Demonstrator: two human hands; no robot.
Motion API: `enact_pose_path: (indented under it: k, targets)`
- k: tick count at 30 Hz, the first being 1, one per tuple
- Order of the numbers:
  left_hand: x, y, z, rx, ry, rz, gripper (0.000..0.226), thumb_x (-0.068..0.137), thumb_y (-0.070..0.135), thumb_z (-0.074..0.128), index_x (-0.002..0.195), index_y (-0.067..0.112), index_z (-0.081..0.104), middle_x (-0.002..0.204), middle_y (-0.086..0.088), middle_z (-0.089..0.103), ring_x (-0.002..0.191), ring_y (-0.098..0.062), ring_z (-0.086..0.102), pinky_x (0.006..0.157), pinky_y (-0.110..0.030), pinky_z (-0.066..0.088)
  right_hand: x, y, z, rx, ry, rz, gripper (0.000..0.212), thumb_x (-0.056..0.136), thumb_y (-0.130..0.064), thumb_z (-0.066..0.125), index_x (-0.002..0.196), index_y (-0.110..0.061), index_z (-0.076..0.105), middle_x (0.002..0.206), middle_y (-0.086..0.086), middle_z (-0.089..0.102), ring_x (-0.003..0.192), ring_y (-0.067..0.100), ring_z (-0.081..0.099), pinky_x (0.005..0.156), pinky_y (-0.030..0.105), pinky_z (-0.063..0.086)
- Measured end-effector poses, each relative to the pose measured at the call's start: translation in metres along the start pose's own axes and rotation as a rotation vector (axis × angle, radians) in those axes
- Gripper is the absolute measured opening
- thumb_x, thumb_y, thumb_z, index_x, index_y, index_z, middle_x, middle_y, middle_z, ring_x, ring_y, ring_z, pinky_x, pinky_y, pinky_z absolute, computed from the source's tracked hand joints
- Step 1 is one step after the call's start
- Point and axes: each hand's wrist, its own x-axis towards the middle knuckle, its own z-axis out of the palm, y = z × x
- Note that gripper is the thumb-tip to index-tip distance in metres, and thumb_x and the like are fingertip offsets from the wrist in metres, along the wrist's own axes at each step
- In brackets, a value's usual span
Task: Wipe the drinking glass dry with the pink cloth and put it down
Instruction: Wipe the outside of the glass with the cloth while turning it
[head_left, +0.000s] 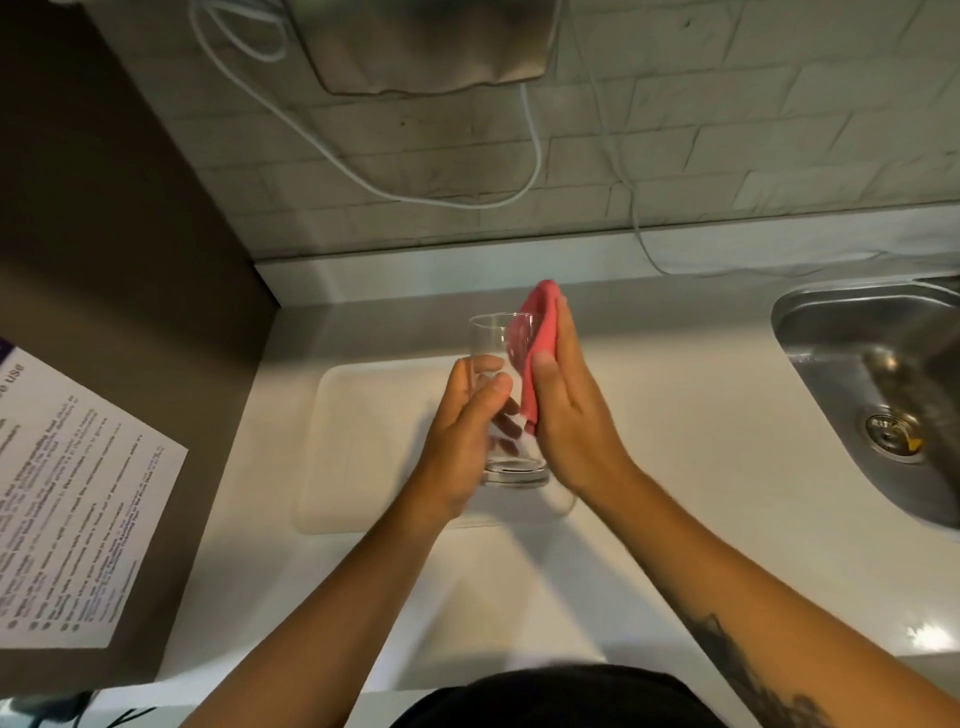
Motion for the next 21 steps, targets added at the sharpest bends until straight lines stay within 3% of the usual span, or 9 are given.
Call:
enact_pose_path:
  k: [3,5,6,8,10,13,17,21]
  targets:
    - [0.004,0.005,-0.002,-0.024,0.050,0.019,0.037,0.088,0.055,0.062,0.116,0.032,0.065,0.085,0.006,0.074,0.076,-0.010,0.072,0.061,-0.030,0.061,-0.012,-0.005,0.004,0.014,-0.043,-0.074,0.068,0.115,-0.021,0.029,0.172,-0.018,-0.007,0.182,-0.019,0.003,0.166,-0.002,0.012,0.136,0.030,0.021]
    - [0.011,0.014,-0.009,0.008,0.074,0.032,0.044,0.087,0.058,0.060,0.120,0.030,0.062,0.078,0.013,0.073,0.072,-0.003,0.071,0.059,-0.022,0.059,-0.039,0.002,0.015,0.028,-0.133,-0.134,0.072,0.115,-0.009,0.032,0.171,-0.013,-0.013,0.174,-0.040,0.007,0.160,-0.014,0.020,0.127,0.013,0.027]
    - [0.014,0.018,-0.012,0.034,0.061,0.035,0.048,0.087,0.059,0.059,0.124,0.028,0.061,0.078,0.014,0.073,0.073,-0.001,0.071,0.061,-0.021,0.059,-0.046,0.004,0.018,0.038,-0.157,-0.134,0.073,0.115,-0.008,0.033,0.170,-0.012,-0.014,0.172,-0.042,0.010,0.157,-0.017,0.024,0.122,0.006,0.028]
    - [0.014,0.018,-0.013,0.055,-0.001,0.026,0.047,0.088,0.059,0.060,0.124,0.029,0.061,0.080,0.013,0.074,0.074,-0.002,0.071,0.061,-0.022,0.059,-0.034,0.001,0.013,0.081,-0.132,-0.050,0.070,0.116,-0.018,0.031,0.170,-0.014,-0.013,0.180,-0.022,0.008,0.157,-0.016,0.025,0.121,0.006,0.029]
    - [0.010,0.013,-0.007,-0.005,-0.067,-0.003,0.042,0.090,0.057,0.062,0.122,0.029,0.063,0.081,0.007,0.073,0.074,-0.007,0.072,0.060,-0.028,0.060,-0.007,-0.008,0.001,0.055,-0.029,0.031,0.066,0.117,-0.027,0.028,0.172,-0.017,-0.007,0.184,-0.005,0.003,0.164,-0.005,0.017,0.132,0.019,0.023]
    - [0.008,0.014,-0.002,-0.058,-0.047,-0.017,0.045,0.090,0.057,0.062,0.120,0.024,0.061,0.081,0.004,0.073,0.074,-0.011,0.072,0.061,-0.033,0.061,0.006,-0.013,-0.003,0.034,0.017,-0.039,0.063,0.118,-0.025,0.026,0.173,-0.021,-0.005,0.183,-0.013,0.004,0.168,0.004,0.013,0.137,0.030,0.019]
    - [0.014,0.026,-0.005,-0.003,-0.016,-0.007,0.049,0.087,0.060,0.058,0.122,0.027,0.061,0.076,0.015,0.072,0.074,-0.002,0.071,0.062,-0.020,0.058,-0.030,-0.002,0.014,0.036,-0.029,-0.071,0.071,0.114,-0.022,0.031,0.171,-0.019,-0.011,0.174,-0.034,0.006,0.162,-0.010,0.018,0.126,0.010,0.023]
    - [0.008,0.016,0.004,-0.064,-0.074,-0.046,0.042,0.088,0.058,0.061,0.115,0.026,0.062,0.078,0.008,0.072,0.070,-0.010,0.071,0.059,-0.032,0.059,0.001,-0.010,-0.003,0.045,0.043,0.067,0.061,0.118,-0.030,0.027,0.173,-0.024,0.002,0.182,-0.008,0.015,0.165,0.004,0.022,0.131,0.019,0.027]
